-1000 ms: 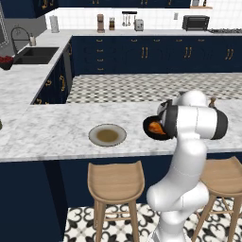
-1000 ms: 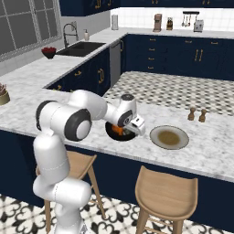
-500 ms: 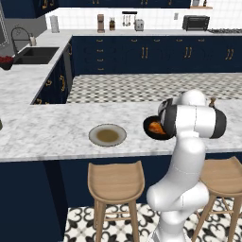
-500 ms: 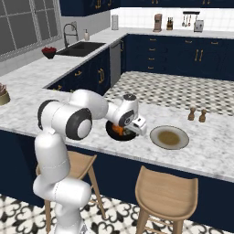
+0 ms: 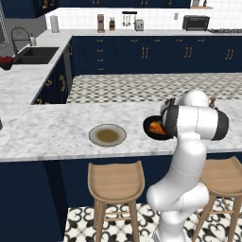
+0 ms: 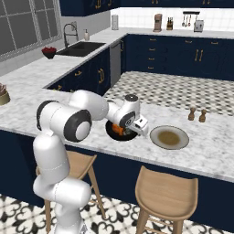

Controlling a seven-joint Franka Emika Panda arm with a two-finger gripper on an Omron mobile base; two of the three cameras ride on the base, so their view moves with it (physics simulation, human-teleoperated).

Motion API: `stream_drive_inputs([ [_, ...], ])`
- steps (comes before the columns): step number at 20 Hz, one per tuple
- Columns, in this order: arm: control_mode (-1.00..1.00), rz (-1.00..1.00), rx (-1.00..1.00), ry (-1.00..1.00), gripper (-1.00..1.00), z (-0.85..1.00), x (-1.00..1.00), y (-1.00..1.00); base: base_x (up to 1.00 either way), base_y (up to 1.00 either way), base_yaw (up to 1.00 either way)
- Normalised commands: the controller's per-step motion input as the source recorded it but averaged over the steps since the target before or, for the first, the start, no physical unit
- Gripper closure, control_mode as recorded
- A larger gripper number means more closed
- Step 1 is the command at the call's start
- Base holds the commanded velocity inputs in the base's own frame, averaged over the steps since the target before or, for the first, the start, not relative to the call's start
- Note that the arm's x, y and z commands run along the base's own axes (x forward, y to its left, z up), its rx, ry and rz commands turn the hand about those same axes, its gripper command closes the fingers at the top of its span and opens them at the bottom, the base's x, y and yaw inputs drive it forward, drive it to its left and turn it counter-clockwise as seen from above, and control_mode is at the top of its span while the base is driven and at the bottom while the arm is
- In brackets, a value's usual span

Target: Pick the chicken drumstick and cucumber from their plates and place them in the bowl. Then put the bowl in the fridge.

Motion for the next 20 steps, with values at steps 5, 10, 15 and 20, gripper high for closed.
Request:
stream_drive_inputs([
  [5,-1.0,-0.18,0.0,0.05,-1.0,-0.08,0.0,-0.02,0.0,0.0,0.0],
  [10,-1.0,-0.12,0.0,0.13,-1.0,-0.27,0.01,0.0,0.0,0.0,0.0],
  [15,-1.0,0.0,0.01,-0.02,-1.0,0.06,-0.2,0.1,0.0,0.0,0.0],
  [20,-1.0,-0.02,0.13,-0.12,-1.0,0.04,-0.82,0.47,0.0,0.0,0.0],
])
